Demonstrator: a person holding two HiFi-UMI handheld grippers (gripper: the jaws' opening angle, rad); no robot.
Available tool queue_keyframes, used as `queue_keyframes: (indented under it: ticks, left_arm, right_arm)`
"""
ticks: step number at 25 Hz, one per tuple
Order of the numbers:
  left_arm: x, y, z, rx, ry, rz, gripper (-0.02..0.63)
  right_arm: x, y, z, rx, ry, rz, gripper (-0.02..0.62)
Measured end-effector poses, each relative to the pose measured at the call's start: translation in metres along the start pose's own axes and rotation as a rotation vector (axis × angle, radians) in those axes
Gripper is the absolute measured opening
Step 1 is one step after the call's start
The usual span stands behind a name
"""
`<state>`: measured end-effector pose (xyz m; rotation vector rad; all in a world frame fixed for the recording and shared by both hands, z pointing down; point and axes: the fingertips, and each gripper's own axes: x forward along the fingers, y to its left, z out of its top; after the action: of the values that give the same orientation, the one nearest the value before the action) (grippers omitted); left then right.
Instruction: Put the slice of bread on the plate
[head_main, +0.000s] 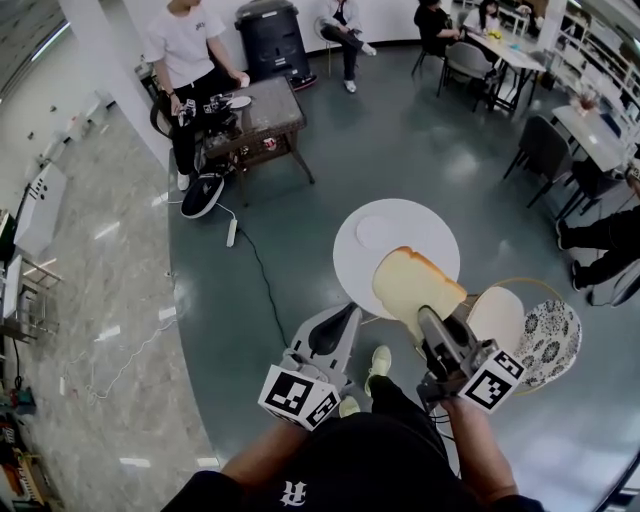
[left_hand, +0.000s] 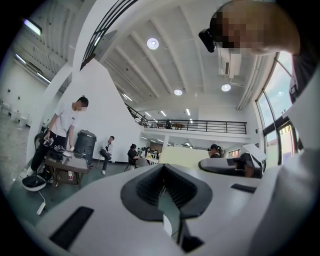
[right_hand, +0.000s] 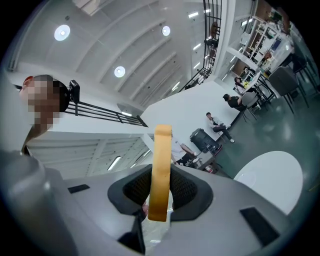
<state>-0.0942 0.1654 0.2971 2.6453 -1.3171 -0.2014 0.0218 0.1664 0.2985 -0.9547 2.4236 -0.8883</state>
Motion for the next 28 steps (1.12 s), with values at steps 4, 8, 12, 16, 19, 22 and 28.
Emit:
queue_keyframes:
  ticks: [4, 8, 12, 16, 19, 22, 28]
  left_arm:
    - [0.032, 0.020, 0.004, 0.000, 0.001, 0.018, 0.006]
    - [0.065, 0.035, 0.006, 0.003, 0.000, 0.032, 0.006]
    - [0.104, 0.050, 0.006, 0.007, 0.002, 0.053, 0.006]
    - [0.140, 0.064, 0.009, 0.002, 0.002, 0.071, 0.007]
    - [0.164, 0.071, 0.010, 0.006, -0.002, 0.084, 0.007]
    - [0.179, 0.080, 0.010, 0.010, -0.009, 0.101, 0.006]
    - [0.202, 0.098, 0.005, 0.019, -0.009, 0.119, 0.007]
  right_arm:
    - [0.027, -0.024, 0.016, 0.014, 0.015, 0.007, 0.089]
    - [0.048, -0.049, 0.034, 0.028, 0.029, 0.014, 0.089]
    - [0.069, -0.078, 0.054, 0.036, 0.045, 0.028, 0.089]
    - [0.089, -0.105, 0.075, 0.050, 0.058, 0.041, 0.089]
    - [0.099, -0.123, 0.089, 0.056, 0.069, 0.052, 0.089]
    - [0.107, -0.139, 0.095, 0.063, 0.078, 0.058, 0.089]
    - [0.121, -0.166, 0.096, 0.102, 0.094, 0.053, 0.089]
